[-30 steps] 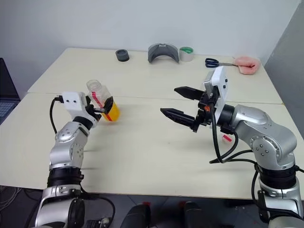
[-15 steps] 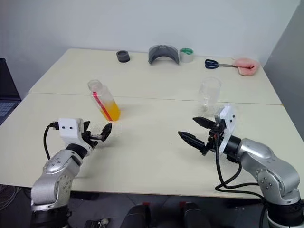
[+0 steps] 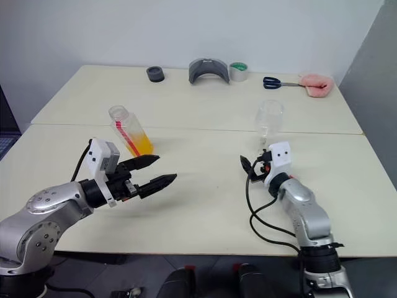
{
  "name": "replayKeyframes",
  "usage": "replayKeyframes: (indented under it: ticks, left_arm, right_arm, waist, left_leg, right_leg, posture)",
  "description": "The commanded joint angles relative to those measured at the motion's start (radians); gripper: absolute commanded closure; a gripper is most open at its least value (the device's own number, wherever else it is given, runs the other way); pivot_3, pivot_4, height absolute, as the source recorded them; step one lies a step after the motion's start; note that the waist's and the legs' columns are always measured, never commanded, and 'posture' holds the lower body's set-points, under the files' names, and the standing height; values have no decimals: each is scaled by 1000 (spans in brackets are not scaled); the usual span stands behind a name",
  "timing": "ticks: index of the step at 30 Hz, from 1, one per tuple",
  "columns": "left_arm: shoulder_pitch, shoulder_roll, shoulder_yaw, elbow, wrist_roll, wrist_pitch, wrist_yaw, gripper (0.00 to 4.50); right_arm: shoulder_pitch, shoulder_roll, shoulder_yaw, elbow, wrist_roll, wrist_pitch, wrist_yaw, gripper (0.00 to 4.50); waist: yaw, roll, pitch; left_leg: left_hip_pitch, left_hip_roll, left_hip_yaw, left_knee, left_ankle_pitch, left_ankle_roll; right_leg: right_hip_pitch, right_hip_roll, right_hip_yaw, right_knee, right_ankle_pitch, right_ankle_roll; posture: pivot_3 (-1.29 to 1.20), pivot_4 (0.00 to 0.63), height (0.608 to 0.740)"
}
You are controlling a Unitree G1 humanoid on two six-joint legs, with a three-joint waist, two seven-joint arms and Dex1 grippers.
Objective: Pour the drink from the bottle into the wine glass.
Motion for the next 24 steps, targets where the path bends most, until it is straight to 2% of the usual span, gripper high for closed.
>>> replayKeyframes:
  ticks: [1, 7, 24]
  left_arm:
    - [-19, 3, 0, 0, -2, -13, 2, 41]
    - [-16, -9, -11, -3, 7, -25, 14, 41]
    - [-27, -8, -33, 31, 35, -52, 2, 41]
  right_arm:
    - [-33, 26, 4, 49, -46, -90, -8, 0]
    - [-78, 51, -6, 145, -111, -170, -26, 0]
    - [-124, 43, -43, 229, -183, -167, -79, 0]
  waist:
    - [0, 0, 0]
    - [-1, 0, 0]
    - [-1, 0, 0]
  left_leg:
    - [0, 0, 0, 0, 0, 0]
    - [0, 0, 0, 0, 0, 0]
    - [0, 0, 0, 0, 0, 0]
  right_leg:
    - [0, 0, 0, 0, 0, 0]
    - [0, 0, 0, 0, 0, 0]
    - [0, 0, 0, 0, 0, 0]
  posture:
    - [0, 150, 740]
    - [0, 150, 740]
    - [0, 150, 740]
